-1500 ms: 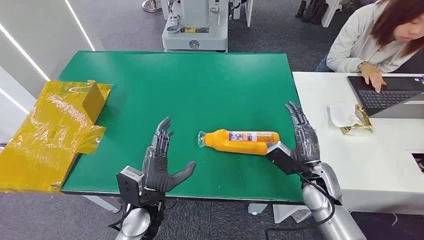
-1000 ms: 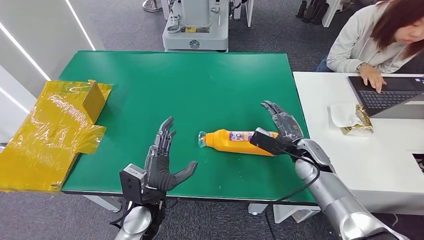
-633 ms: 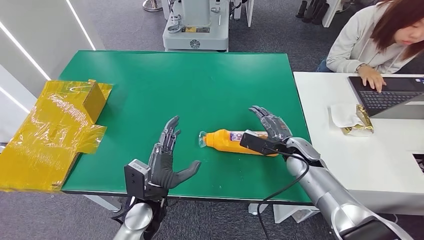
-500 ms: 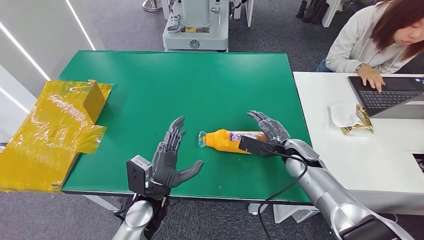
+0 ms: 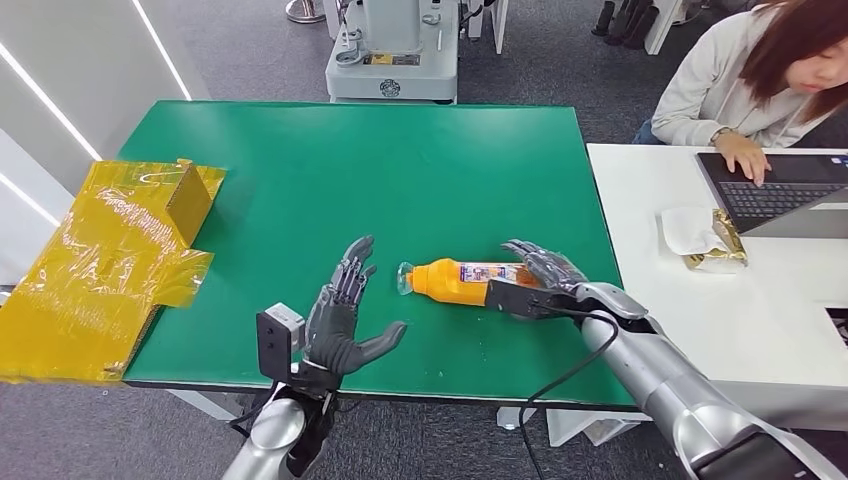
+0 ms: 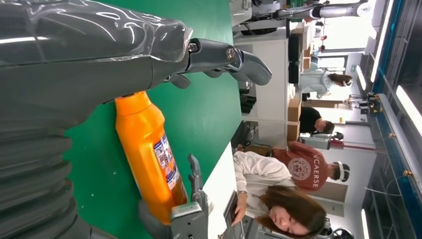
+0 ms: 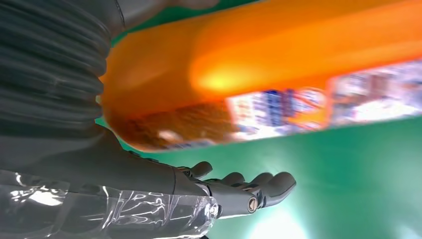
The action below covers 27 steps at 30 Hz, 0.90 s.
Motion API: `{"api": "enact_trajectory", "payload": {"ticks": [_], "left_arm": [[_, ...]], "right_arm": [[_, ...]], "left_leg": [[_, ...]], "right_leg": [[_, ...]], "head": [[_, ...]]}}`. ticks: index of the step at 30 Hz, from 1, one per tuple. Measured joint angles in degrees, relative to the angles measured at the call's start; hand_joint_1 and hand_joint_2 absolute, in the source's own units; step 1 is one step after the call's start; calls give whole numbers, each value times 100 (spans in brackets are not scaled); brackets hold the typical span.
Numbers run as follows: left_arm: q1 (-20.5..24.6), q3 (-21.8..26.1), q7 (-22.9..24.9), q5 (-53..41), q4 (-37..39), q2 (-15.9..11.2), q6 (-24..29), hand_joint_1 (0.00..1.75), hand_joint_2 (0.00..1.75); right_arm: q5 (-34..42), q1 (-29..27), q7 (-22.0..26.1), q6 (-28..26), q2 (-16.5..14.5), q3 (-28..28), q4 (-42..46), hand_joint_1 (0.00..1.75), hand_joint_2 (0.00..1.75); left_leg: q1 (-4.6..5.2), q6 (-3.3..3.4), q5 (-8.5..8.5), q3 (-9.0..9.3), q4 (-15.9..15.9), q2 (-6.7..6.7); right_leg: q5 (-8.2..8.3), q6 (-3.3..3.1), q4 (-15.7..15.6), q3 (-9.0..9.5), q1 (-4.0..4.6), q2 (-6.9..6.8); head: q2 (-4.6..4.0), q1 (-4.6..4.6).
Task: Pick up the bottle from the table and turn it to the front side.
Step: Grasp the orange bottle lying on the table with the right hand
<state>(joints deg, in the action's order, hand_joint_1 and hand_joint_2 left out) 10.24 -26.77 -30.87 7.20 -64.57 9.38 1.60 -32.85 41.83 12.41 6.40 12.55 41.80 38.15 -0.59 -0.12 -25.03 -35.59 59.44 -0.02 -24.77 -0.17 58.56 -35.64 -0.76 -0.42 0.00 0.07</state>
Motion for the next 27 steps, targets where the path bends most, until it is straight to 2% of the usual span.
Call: {"api": "enact_trajectory", "payload": {"ticks": [1, 17, 21, 27], "left_arm": [[-3, 0, 10, 36, 5, -13, -16, 0, 175], [-61, 16, 82, 164, 40, -81, -115, 0, 175], [-132, 25, 82, 165, 40, -87, -110, 0, 175], [-235, 57, 82, 141, 40, -93, -68, 0, 175]], "right_arm": [[3, 12, -1, 66, 40, 37, -11, 175, 175], [-249, 178, -141, 277, 186, 503, -26, 175, 175], [-293, 191, -153, 164, 186, 609, -17, 175, 175], [-255, 66, -44, -307, 158, 637, 23, 175, 175]], "left_leg": [[0, 0, 0, 0, 0, 1], [-1, 0, 0, 7, -1, 6], [-1, 0, 0, 6, -1, 5], [-2, 0, 0, 7, -1, 5]], "right_leg": [[0, 0, 0, 0, 0, 1], [0, 0, 1, 1, 1, 6], [0, 0, 1, 2, 1, 6], [0, 0, 1, 2, 1, 6]], "head": [[0, 0], [0, -1], [0, 0], [0, 0]]}}
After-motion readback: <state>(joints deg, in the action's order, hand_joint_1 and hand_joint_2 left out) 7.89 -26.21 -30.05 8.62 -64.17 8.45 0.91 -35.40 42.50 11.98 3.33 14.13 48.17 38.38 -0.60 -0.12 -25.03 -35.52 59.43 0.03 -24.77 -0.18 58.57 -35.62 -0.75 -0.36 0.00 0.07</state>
